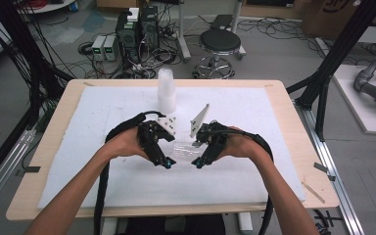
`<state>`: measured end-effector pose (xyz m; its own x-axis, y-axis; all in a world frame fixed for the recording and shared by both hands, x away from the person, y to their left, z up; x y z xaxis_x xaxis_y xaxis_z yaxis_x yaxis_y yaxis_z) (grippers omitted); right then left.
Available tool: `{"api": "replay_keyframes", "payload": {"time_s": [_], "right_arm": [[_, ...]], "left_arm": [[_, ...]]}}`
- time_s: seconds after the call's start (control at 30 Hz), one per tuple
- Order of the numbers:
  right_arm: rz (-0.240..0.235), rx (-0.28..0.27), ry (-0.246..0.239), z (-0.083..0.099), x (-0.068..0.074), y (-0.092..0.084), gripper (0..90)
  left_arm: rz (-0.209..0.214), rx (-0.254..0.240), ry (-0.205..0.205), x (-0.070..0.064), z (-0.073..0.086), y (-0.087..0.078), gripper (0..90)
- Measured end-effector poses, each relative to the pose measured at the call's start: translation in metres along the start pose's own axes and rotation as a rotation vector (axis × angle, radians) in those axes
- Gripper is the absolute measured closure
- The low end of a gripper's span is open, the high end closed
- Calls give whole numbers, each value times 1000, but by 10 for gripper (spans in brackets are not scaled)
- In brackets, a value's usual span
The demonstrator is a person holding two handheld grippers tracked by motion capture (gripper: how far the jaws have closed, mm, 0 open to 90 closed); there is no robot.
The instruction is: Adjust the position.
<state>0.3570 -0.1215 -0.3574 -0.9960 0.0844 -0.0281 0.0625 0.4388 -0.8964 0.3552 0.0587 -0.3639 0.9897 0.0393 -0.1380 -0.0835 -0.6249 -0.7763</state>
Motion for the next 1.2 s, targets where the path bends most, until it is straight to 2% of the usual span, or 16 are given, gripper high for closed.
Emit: {"api": "replay_keyframes", "payload": {"time_s": [0.13,0.3,0.4,0.5,0.6,0.63,0.7,0.97,1.0,1.03,1.07,1.1,1.2], "right_arm": [[0,4,0,0,0,1,331],[2,13,-5,-1,1,2,331],[2,10,-6,-2,1,2,331],[-3,14,-5,-2,2,3,331],[-2,12,-6,-2,1,3,331],[-2,13,-7,-2,1,3,331],[-2,20,-3,-2,1,4,332],[3,17,-9,-1,0,5,323],[2,15,-11,-1,0,6,308],[-2,6,-7,0,-1,7,252],[-2,6,-7,0,-1,7,252],[34,-10,-20,0,-1,10,141],[47,-24,-21,-1,-2,9,138]], "left_arm": [[6,8,4,1,-2,4,166],[28,-13,1,1,-4,7,254],[30,0,8,1,-5,9,264],[34,-11,8,1,-6,10,288],[41,-11,13,1,-6,11,340],[44,-13,17,1,-6,11,387],[38,-12,17,1,-7,11,409],[31,-4,9,1,-6,12,417],[30,-3,9,1,-6,12,418],[27,3,15,1,-6,12,418],[27,-4,6,0,-6,12,418],[28,5,12,1,-5,12,418],[26,8,11,1,-4,11,418]]}}
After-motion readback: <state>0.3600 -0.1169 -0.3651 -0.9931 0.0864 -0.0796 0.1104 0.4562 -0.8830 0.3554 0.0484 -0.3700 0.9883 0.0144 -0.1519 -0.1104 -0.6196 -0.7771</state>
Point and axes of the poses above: each handheld gripper's, and its own axes: y roughly forward along the jaws, z roughly out of its underside, x roughly to its left, the point moved 2 cm from there along y, roughly forward along the jaws, and after that the axes turned 5 degrees about z, right-handed, at the moved point
